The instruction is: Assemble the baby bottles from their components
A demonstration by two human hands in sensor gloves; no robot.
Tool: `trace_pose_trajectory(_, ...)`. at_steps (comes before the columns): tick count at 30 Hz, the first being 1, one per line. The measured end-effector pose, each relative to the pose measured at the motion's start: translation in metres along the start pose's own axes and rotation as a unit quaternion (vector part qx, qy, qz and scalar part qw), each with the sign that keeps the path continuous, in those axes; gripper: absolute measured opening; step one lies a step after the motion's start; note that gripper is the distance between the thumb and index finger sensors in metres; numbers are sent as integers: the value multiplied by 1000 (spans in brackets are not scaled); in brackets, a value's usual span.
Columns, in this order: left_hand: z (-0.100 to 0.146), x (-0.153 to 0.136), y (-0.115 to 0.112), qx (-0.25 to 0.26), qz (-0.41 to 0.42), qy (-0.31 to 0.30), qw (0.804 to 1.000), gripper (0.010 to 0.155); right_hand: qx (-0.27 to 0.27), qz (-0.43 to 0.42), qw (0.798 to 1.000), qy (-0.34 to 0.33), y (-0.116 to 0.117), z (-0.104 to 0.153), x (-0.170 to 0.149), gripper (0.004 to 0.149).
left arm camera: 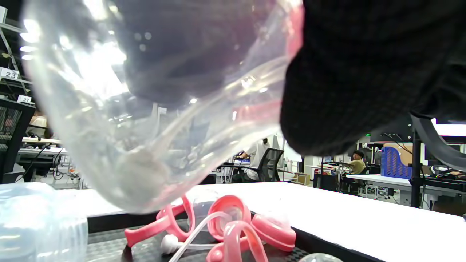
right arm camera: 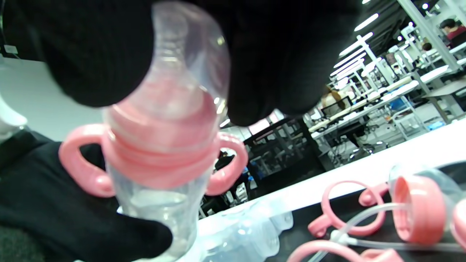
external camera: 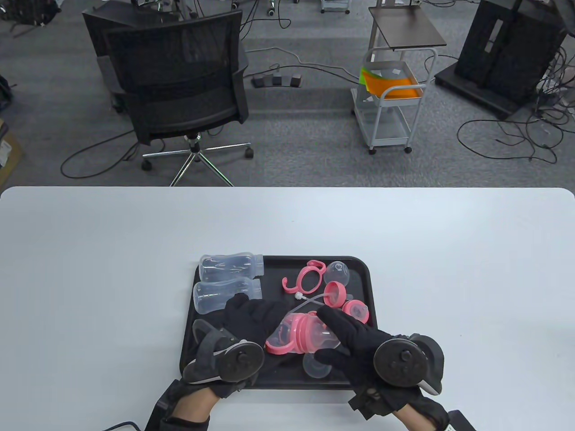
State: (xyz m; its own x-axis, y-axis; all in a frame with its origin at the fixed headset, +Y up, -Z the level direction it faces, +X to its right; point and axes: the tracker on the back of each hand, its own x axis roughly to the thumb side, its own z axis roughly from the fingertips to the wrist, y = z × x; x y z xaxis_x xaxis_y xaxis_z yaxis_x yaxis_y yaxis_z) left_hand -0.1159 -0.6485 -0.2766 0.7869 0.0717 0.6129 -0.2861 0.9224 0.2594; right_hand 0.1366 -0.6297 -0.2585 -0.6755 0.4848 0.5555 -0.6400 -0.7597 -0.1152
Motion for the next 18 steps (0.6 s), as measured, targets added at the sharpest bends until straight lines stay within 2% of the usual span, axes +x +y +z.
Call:
trace_pose_trajectory(7, 0, 6, 2, 6, -22, -3, 1000, 101, -6, 11, 1000, -2, 4, 1, 5, 75)
trace_pose_trajectory(10, 0, 6, 2, -10, -43, -2, 999, 101, -8, 45, 999, -12, 12, -2, 10, 74)
trace_pose_trajectory(11, 1, 8, 2, 10, -55, 4, 998, 101, -25, 46, 999, -10, 15, -1, 9, 74)
trace_pose_trajectory(13, 2, 6, 5, -6, -49, 1, 999, 101, -20, 20, 999, -15, 15, -2, 5, 74)
trace_pose_trajectory(14, 3, 7, 4, 27, -58, 2, 998, 101, -30, 3, 999, -16, 15, -2, 3, 74)
trace_pose_trajectory(15, 1, 8, 5, 27, -65, 3, 997, 102, -33, 2, 999, -20, 15, -3, 4, 75)
trace_pose_trajectory(16, 0, 11, 6, -18, -73, 6, 997, 102, -28, 8, 999, -18, 16, -2, 5, 75)
trace_pose_trajectory(18, 4, 15, 10, 58, -112, 4, 992, 104, -59, 19, 998, -22, 17, 1, 11, 76)
